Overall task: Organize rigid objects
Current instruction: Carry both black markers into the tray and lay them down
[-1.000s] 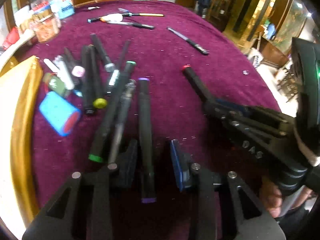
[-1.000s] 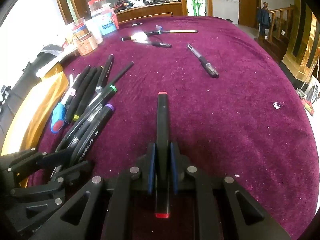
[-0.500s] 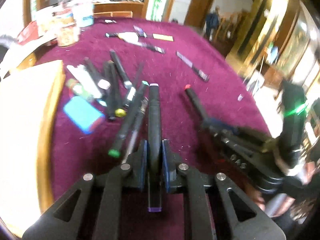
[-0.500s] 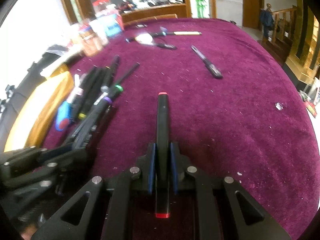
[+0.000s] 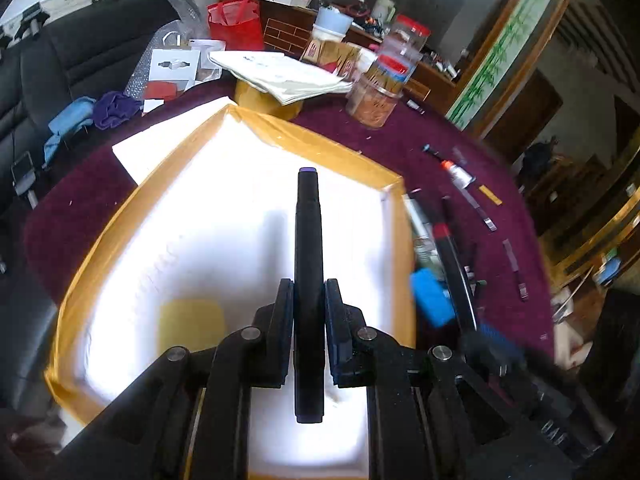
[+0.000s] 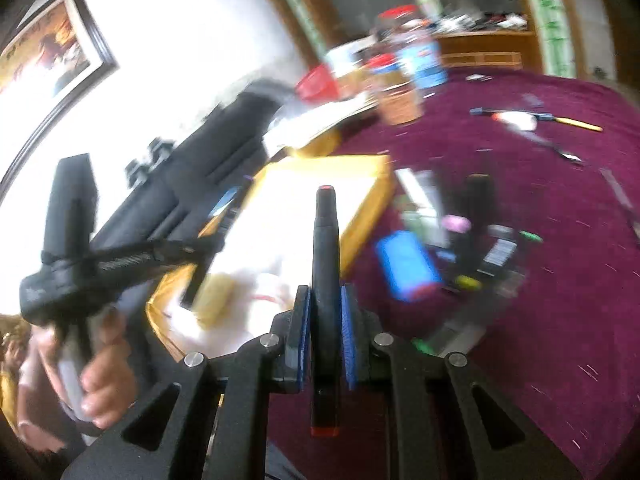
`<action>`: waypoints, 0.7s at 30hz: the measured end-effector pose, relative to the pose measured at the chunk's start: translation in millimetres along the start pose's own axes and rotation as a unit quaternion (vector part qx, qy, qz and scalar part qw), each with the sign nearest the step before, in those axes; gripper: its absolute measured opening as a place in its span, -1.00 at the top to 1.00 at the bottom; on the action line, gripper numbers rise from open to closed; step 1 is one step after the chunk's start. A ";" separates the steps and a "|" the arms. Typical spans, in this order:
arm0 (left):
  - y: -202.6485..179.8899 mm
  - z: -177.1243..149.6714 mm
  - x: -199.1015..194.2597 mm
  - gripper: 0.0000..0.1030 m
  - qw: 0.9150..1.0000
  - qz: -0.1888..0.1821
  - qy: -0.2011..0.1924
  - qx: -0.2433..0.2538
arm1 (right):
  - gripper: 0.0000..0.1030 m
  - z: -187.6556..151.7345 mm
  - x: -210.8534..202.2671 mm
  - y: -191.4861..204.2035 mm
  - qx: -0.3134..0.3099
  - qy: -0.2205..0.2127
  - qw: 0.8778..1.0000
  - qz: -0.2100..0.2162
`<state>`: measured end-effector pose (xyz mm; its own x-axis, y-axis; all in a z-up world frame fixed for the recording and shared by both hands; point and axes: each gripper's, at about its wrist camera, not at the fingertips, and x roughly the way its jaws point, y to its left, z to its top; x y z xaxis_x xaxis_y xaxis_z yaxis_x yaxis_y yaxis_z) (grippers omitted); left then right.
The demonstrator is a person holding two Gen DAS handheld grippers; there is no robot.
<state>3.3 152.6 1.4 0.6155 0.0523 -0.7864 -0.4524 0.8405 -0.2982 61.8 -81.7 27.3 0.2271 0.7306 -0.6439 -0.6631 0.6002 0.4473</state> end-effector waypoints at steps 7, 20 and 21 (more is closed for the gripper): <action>-2.6 -2.6 35.3 0.77 0.998 0.044 0.044 0.006 | 0.74 37.9 82.4 21.4 -0.028 0.064 0.997 -0.015; 20.1 -8.2 36.3 0.17 0.998 0.036 0.055 0.003 | 0.73 30.3 125.7 35.3 -0.086 0.102 0.988 -0.076; 22.9 -8.5 33.5 0.09 0.998 0.033 0.047 -0.003 | 0.73 30.2 123.3 34.4 -0.082 0.100 0.989 -0.068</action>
<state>8.1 169.1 -36.5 0.5208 0.0566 -0.8518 -0.4937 0.8340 -0.2464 88.5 38.9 -17.9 0.1866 0.5579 -0.8087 -0.7469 0.6153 0.2521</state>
